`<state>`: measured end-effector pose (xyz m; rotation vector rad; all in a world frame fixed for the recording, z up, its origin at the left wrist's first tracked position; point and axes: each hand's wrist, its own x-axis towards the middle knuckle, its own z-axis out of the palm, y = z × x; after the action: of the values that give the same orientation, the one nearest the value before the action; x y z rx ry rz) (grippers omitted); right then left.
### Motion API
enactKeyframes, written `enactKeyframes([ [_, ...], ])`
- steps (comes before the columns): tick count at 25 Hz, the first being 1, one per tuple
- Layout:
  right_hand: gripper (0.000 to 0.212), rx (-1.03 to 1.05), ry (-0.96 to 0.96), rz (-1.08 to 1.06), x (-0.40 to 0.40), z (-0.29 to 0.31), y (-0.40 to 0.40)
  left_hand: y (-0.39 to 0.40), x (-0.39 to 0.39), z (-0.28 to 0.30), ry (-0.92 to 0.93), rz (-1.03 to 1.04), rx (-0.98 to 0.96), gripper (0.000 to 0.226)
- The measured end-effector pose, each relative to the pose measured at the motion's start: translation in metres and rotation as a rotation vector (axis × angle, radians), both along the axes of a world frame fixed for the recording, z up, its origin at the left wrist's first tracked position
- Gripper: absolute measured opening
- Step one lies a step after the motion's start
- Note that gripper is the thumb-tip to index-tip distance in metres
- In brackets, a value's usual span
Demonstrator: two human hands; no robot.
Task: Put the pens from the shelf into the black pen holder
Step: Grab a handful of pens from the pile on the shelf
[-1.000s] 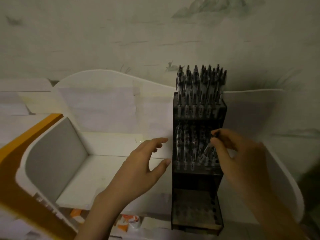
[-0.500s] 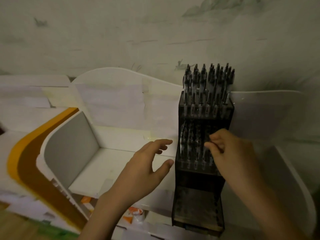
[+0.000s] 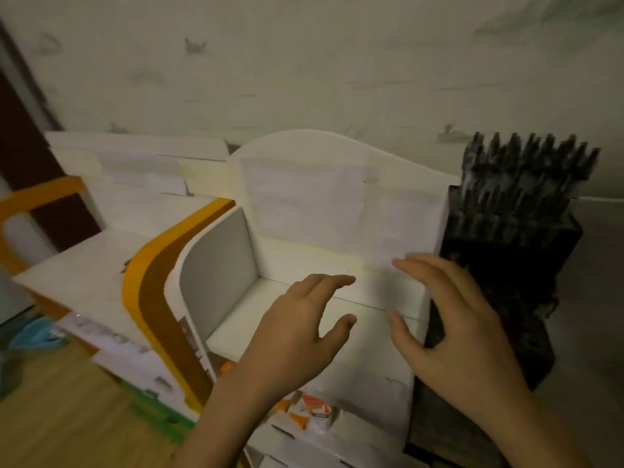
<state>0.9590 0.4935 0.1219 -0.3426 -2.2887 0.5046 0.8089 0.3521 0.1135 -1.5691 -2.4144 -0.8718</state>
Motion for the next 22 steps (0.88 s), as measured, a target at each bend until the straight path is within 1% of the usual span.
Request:
enactKeyframes([
  [2,0.052,-0.058,-0.157,0.059,-0.034,-0.011,-0.026,-0.033,-0.023,0.000,0.043,0.057,0.010,0.050],
  [4,0.057,-0.082,-0.281,0.084,-0.071,-0.022,-0.057,-0.074,-0.049,-0.002,0.042,0.118,0.015,0.049],
  [7,0.061,-0.108,-0.360,0.124,-0.125,-0.026,-0.112,-0.140,-0.091,-0.007,0.059,0.200,0.001,0.050],
  [11,0.060,-0.031,-0.349,0.209,-0.205,-0.017,-0.203,-0.239,-0.159,-0.009,0.051,0.282,0.014,0.051],
  [14,0.060,-0.009,-0.319,0.227,-0.263,-0.017,-0.261,-0.303,-0.204,-0.011,0.039,0.333,0.034,0.055],
  [18,0.056,0.033,-0.268,0.268,-0.329,-0.019,-0.319,-0.366,-0.256,-0.015,0.029,0.364,0.050,0.059],
  [22,0.057,0.056,-0.273,0.259,-0.386,-0.023,-0.352,-0.396,-0.309,-0.017,0.004,0.369,0.057,0.059],
])
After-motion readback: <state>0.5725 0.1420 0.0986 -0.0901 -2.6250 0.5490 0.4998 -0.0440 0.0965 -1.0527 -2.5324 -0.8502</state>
